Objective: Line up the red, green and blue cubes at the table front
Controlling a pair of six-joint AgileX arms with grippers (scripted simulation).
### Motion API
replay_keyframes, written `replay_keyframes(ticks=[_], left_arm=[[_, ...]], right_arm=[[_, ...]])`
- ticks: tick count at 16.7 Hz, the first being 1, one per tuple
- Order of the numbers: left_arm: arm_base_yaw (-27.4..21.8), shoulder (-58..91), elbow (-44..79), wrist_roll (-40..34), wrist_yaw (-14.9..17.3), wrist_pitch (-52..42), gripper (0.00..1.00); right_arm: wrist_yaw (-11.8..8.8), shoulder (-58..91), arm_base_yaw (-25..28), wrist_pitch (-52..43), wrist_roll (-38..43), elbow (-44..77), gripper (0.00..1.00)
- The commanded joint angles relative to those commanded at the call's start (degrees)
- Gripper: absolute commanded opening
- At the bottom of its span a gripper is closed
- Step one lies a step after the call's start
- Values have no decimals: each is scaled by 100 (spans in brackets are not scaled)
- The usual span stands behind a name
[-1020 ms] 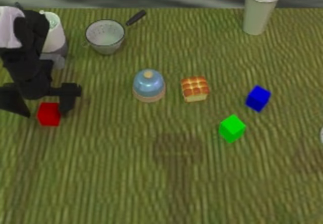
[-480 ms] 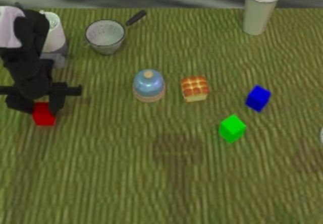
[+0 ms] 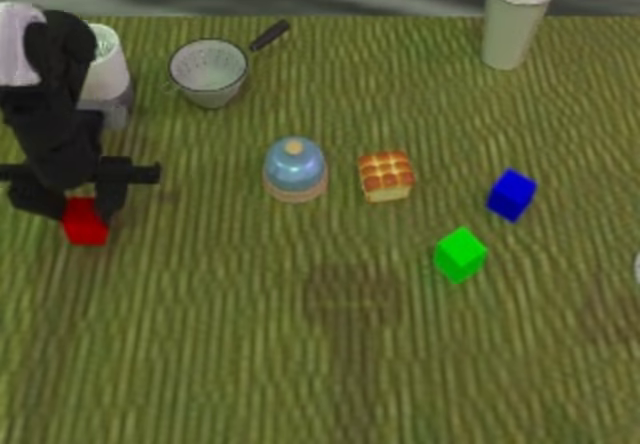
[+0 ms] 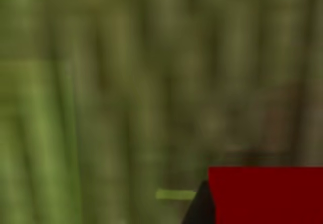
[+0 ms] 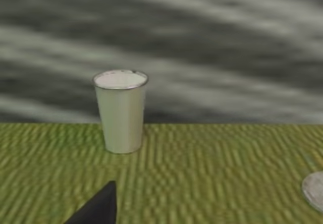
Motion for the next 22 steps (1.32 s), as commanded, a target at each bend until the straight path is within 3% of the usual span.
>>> replay_keyframes(ticks=[6,13,17,22], left_arm=[[90,-463,557,-18,-5,-1045,0],[-22,-518,563,-94,-12,-1105,0],[-833,-823,227,-941,-42,-1096,0],[-2473,-1456,-513,-2728,-88,-1074,0]], right_arm=[[0,0,0,0,0,0,100],[0,0,0,0,0,0,100],[0,0,0,0,0,0,100],[0,0,0,0,0,0,100]])
